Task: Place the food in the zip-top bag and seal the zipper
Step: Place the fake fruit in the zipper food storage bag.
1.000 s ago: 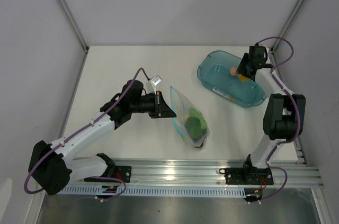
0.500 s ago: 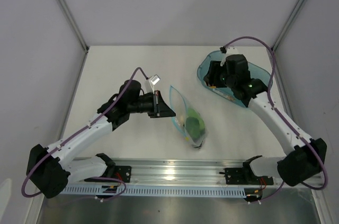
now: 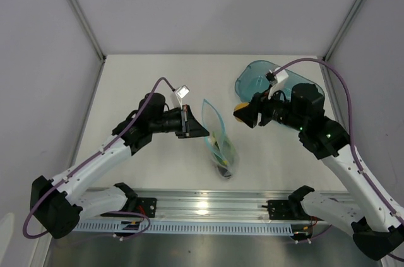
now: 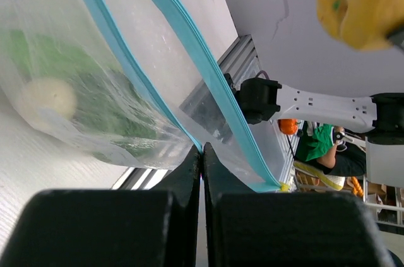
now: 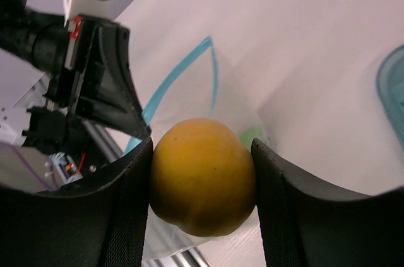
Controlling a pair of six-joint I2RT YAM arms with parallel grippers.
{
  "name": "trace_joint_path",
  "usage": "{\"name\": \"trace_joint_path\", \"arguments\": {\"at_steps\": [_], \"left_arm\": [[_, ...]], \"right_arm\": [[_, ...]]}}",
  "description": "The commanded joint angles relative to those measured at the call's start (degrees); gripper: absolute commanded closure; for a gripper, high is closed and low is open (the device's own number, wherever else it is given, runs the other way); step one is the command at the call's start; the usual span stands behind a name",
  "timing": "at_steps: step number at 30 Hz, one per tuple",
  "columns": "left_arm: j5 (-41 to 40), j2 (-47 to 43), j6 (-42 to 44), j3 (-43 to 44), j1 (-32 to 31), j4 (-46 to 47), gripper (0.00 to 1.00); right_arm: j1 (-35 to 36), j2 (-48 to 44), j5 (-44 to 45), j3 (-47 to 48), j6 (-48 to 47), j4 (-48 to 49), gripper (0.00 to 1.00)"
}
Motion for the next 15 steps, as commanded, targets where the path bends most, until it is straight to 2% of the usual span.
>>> {"name": "trace_joint_path", "arguments": {"at_steps": [1, 9, 15], "left_arm": [[0.41, -0.48, -0.34, 3.79, 0.39, 0.41, 0.99], [0.06, -0.12, 0.19, 6.25, 0.48, -0.91, 0.99], [0.50, 0.67, -0.07, 4.15, 0.48, -0.13, 0.99]], "right_arm": [[3.66, 1.98, -4.17, -0.42, -1.71, -1.15, 0.97], [12.02, 6.82, 0.04, 0.37, -0.57, 2.27, 0.97], [14.30, 11.30, 2.33, 0.54, 0.39, 3.42, 0.89]]}}
